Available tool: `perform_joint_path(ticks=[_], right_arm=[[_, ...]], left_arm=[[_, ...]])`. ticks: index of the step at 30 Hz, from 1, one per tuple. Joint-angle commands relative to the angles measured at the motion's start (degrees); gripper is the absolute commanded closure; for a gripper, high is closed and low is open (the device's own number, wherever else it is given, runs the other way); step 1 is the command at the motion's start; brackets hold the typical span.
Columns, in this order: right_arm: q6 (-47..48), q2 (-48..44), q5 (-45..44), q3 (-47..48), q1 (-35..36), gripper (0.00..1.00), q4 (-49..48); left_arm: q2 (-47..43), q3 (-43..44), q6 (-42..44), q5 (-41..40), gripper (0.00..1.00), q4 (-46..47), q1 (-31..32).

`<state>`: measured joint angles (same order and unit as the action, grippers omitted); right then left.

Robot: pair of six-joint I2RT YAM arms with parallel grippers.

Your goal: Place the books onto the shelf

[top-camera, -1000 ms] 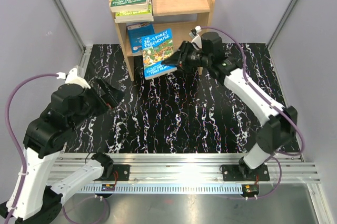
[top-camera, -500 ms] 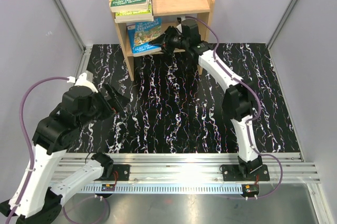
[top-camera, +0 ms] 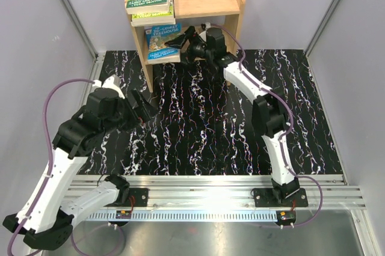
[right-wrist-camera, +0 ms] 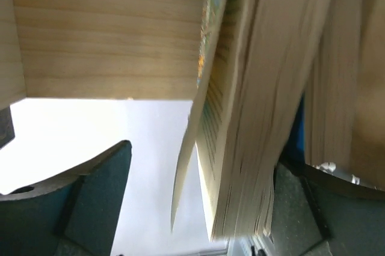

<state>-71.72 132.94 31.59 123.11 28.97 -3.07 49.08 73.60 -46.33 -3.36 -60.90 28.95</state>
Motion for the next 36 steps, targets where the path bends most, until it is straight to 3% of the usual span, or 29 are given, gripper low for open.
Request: perform_joint_path(ticks=[1, 12, 22, 30, 36], right_arm=[[0.53, -7.60, 0.31, -6.90, -2.25, 0.11, -1.33], [4.84, -21.31, 2.68, -25.09, -7.52, 0.00, 6.67], [15.29, -42.05, 2.86, -40.74, -10.86, 0.00, 19.48], [23.03, -61.81, 0.49, -51.47, -15.08, 0.00, 33.20], [27.95, -70.88, -3.11, -51.74, -17.89, 0.00, 44.54]], left_arm=[[1.72, 0.14, 1.06, 2.91, 0.01, 5.09, 0.05], [8.74, 1.89, 3.78, 4.15, 0.01, 11.42, 0.05], [25.52, 8.13, 12.57, 3.62, 0.01, 18.88, 1.11], [47.05, 28.24, 16.88, 3.62, 0.08, 21.18, 4.71], [59.37, 41.08, 18.99, -0.42, 0.11, 17.05, 4.62]])
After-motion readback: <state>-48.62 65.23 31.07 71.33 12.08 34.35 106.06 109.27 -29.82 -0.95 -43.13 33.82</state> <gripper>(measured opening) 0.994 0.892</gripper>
